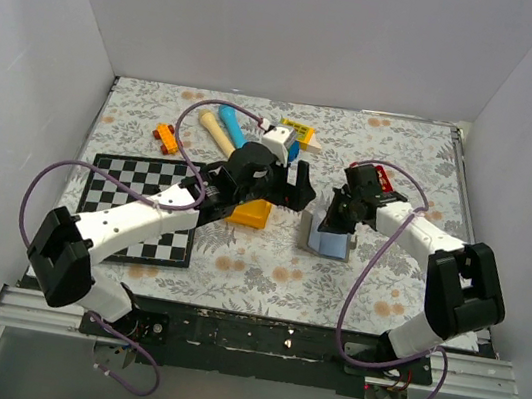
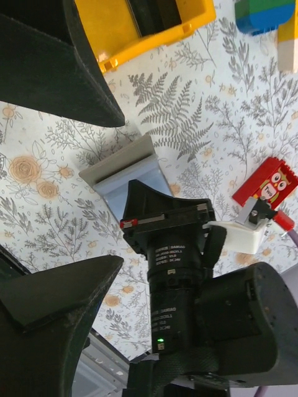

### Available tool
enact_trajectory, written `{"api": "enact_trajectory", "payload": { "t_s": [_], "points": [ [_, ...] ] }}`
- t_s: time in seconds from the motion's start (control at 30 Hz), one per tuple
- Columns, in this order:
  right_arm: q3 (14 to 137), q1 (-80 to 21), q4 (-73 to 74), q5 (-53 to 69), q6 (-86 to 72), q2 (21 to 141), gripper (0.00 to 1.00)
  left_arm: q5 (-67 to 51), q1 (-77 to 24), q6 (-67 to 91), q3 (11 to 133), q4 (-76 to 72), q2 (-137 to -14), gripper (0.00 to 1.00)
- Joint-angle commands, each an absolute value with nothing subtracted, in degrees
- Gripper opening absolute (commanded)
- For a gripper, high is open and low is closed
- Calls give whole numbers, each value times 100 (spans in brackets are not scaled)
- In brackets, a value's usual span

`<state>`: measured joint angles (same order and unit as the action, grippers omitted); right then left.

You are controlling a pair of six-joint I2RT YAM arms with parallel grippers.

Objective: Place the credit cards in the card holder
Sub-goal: Open the card holder at the center of the board.

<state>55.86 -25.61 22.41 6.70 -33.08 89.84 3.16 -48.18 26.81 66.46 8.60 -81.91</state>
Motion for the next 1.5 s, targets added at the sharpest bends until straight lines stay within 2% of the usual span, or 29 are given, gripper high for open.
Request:
{"api": "enact_trajectory", "payload": {
  "t_s": [0.0, 0.13, 0.3, 0.37, 0.43, 0.5, 0.63, 0.97, 1.47],
  "points": [
    [5388, -2242, 2119, 808, -3401, 8754, 1, 281, -5036, 2575, 6873, 581, -8305, 81],
    [5177, -1987, 1767, 1282, -3393, 8745, 1, 150, -5141, 2566, 6926, 466, -8464, 71],
    [5151, -1960, 1767, 1310, -3357, 8763, 1, 35, -5221, 2566, 6899, 238, -8586, 50],
    [5098, -1899, 1784, 1248, -3384, 8693, 1, 9, -5273, 2575, 6934, 150, -8674, 36],
    [5010, -1759, 1776, 1230, -3454, 8614, 1, 0, -5308, 2584, 6935, 45, -8806, 16],
    [4844, -1539, 1697, 1405, -3498, 8500, 1, 0, -5352, 2601, 6978, 35, -9017, 0],
    [4658, -1170, 1573, 1722, -3507, 8385, 1, -351, -5414, 2619, 7075, -325, -9447, 0],
    [4649, -1099, 1564, 1854, -3410, 8534, 1, -571, -5493, 2488, 7505, -360, -10467, 0],
    [4711, -1081, 1468, 2048, -3463, 8701, 1, -290, -5502, 2074, 8455, 773, -11540, 0]
  ]
}}
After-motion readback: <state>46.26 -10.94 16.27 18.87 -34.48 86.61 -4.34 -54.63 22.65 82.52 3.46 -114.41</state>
